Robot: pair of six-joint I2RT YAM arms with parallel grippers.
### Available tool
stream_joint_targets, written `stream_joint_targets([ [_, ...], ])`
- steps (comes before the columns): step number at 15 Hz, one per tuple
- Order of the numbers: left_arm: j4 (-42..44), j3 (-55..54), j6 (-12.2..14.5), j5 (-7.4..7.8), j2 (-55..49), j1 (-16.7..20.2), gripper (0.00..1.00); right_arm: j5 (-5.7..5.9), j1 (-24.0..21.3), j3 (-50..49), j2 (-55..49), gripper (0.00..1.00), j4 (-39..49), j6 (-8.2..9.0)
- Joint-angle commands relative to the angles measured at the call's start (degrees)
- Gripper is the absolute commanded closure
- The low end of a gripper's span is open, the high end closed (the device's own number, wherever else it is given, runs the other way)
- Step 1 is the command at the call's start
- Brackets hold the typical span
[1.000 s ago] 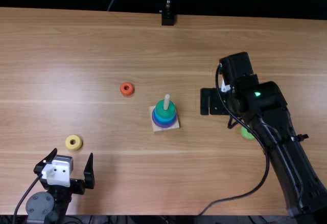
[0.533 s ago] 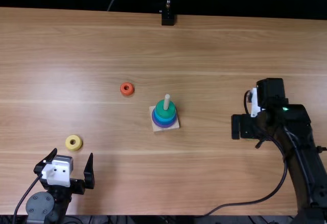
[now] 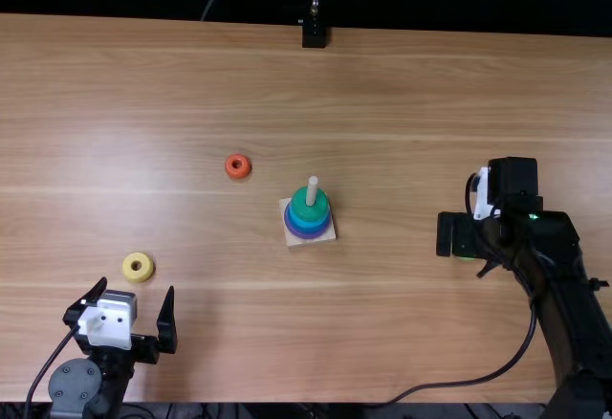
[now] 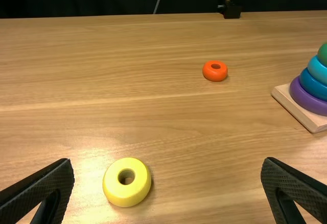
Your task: Build the Hanoi tower: stack the rings onto the peg from bottom to top in this color order: purple, dark blue, light blue, dark green, light green, yellow, orange.
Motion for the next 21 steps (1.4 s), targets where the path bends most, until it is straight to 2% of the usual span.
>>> stream_joint_targets([
  [1,-4.22,-6.15,0.89,1.23,-0.89,0.34,0.0,-0.14,-0.82,-1.01,-0.52,0.0,1.33,-0.15],
  [6,-4.22,-6.15,0.89,1.23,-0.89,0.34,0.0,-0.04,-0.73,-0.57,5.02,0.0,2.92,-0.15],
  [8,-4.22,-6.15,0.89,1.23,-0.89,0.34,0.0,0.07,-0.82,-0.31,6.77,0.0,6.08,0.06],
  [9,-4.22,-6.15,0.89,1.23,-0.89,0.34,0.0,-0.04,-0.82,-0.22,7.39,0.0,7.56,1.01],
  [11,-4.22,-6.15,0.89,1.23,-0.89,0.34,0.0,-0.14,-0.82,-0.13,8.53,0.0,9.56,4.17],
  [13,-4.22,-6.15,0.89,1.23,-0.89,0.34,0.0,-0.57,-0.99,-0.39,9.67,0.0,9.98,6.07],
  [14,-4.22,-6.15,0.89,1.23,-0.89,0.34,0.0,-1.2,-1.52,-0.66,9.76,0.0,9.98,6.28],
  [16,-4.22,-6.15,0.89,1.23,-0.89,0.34,0.0,-3.52,-2.4,-1.1,9.76,0.0,9.67,6.28],
  [21,-4.22,-6.15,0.89,1.23,-0.89,0.34,0.0,-3.84,-3.45,-2.41,10.46,0.0,9.77,6.28],
])
